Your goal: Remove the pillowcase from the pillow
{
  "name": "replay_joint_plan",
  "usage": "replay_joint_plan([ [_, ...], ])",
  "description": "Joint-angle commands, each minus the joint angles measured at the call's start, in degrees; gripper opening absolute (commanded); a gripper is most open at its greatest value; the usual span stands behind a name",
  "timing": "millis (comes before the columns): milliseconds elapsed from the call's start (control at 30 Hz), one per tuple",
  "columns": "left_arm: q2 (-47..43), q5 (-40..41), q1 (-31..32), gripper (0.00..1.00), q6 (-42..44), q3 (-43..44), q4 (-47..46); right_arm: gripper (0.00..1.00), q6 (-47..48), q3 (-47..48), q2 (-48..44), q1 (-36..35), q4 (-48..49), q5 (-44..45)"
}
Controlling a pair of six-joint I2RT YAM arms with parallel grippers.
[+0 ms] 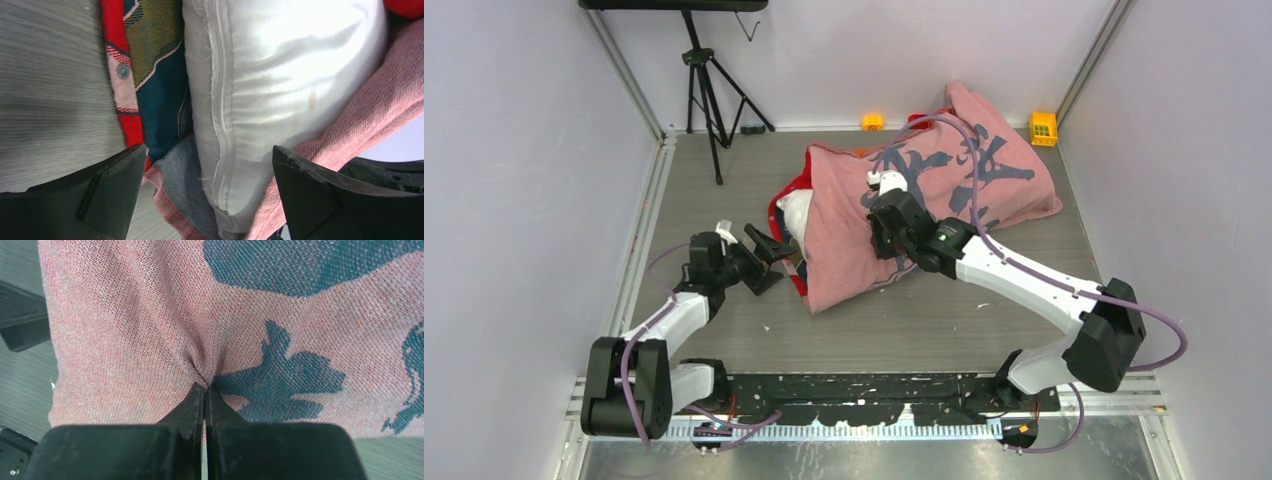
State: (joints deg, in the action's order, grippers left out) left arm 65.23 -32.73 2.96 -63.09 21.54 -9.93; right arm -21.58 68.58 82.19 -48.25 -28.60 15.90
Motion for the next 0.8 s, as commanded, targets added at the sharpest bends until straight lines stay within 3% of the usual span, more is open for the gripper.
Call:
replay_joint_plan([
  [0, 2.67, -2.46, 1.44, 0.99, -1.53, 3.09, -7.85, 0.0, -2.93, -3.77, -6.48, -0.05, 3.79, 2.53],
  [267, 11.58, -0.39, 6.99, 1.0, -7.22, 7.04, -16.61, 0.0, -3.81, -7.3, -9.24, -0.09, 4.26, -1.16],
  [533, 20.54, 4.8, 7.98, 0.97, -17.33, 7.63, -31.22, 0.0, -3.99, -7.46, -10.61, -0.07, 5.24, -2.37],
  [633, 24.17, 4.12, 9.67, 0.81, -17.5, 10.38, -33.12, 0.02, -3.82, -7.87, -11.12, -0.07, 5.31, -2.17],
  [667, 25.44, 3.66, 10.21, 0.7, -17.63, 11.05, -34.6, 0.09, -3.64, -8.05, -11.28, -0.07, 5.31, -1.78],
  [700, 27.1, 3.19, 10.3, 0.56, -18.16, 11.15, -37.77, 0.24, -3.43, -8.11, -11.49, -0.09, 5.24, -1.38],
  [767, 29.47, 3.04, 9.91, 0.28, -20.09, 10.36, -43.98, 0.34, -2.91, -8.19, -11.85, -0.09, 5.05, -0.42],
])
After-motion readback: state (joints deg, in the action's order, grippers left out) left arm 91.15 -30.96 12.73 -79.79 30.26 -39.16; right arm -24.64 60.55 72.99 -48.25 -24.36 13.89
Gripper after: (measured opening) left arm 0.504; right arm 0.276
